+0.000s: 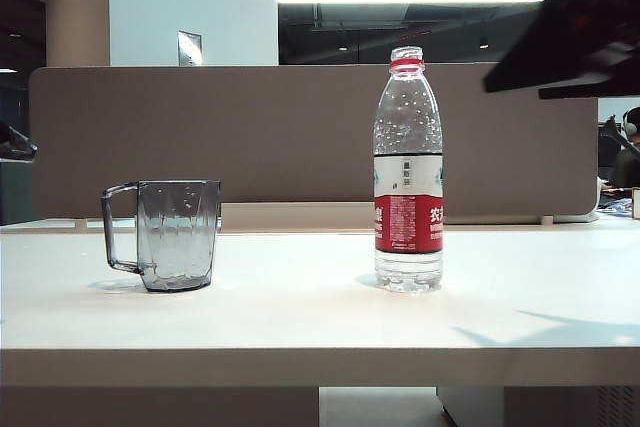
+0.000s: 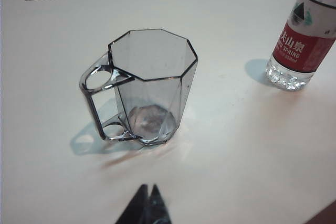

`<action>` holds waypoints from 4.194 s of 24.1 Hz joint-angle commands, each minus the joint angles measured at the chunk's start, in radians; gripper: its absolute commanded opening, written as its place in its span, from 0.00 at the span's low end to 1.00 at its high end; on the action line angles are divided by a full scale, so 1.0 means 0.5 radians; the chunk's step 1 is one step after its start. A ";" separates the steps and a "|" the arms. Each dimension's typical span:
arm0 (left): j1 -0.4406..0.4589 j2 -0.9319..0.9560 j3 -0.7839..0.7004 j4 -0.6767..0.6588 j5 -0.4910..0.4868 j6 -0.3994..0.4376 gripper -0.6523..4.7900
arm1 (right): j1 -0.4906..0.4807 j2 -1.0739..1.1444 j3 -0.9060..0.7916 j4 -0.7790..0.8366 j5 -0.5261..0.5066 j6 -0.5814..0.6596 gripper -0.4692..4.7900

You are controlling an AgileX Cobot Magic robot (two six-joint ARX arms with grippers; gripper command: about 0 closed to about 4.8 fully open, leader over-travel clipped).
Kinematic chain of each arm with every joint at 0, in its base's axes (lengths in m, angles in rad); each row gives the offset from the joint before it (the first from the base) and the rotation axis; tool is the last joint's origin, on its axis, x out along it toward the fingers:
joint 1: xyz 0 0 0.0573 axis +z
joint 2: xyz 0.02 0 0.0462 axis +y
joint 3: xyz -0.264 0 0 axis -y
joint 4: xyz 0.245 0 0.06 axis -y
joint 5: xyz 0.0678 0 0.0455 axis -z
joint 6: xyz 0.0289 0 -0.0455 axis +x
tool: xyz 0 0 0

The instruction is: Pick up the mineral water bottle on the table and pour water into the mug until it's half full.

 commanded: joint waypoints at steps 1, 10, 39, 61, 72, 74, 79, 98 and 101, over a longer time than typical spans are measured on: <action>0.004 -0.001 0.005 0.021 0.006 0.008 0.11 | 0.028 0.234 -0.002 0.237 0.120 -0.005 0.91; 0.004 0.000 0.005 0.020 0.011 0.008 0.11 | 0.029 1.327 -0.003 1.496 0.111 0.211 0.91; 0.004 -0.001 0.005 0.020 0.012 0.008 0.11 | 0.029 2.296 0.638 1.893 0.057 0.319 0.92; 0.004 -0.001 0.005 0.021 0.013 0.008 0.11 | 0.025 1.928 0.905 0.887 0.065 -0.283 0.58; 0.004 0.000 0.005 0.021 0.013 0.008 0.11 | 0.031 1.836 1.553 -0.053 0.122 -1.028 0.58; 0.004 0.000 0.005 0.021 0.012 0.008 0.11 | 0.037 1.836 1.613 -0.119 0.123 -1.061 0.58; 0.004 -0.001 0.005 0.021 0.012 0.008 0.11 | 0.079 1.850 1.723 -0.192 0.159 -1.126 0.58; 0.004 0.000 0.005 0.021 0.012 0.008 0.11 | 0.211 2.172 1.992 -0.292 0.579 -1.958 0.59; 0.004 0.000 0.005 0.021 0.013 0.008 0.11 | 0.212 2.172 1.992 -0.288 0.626 -2.045 0.59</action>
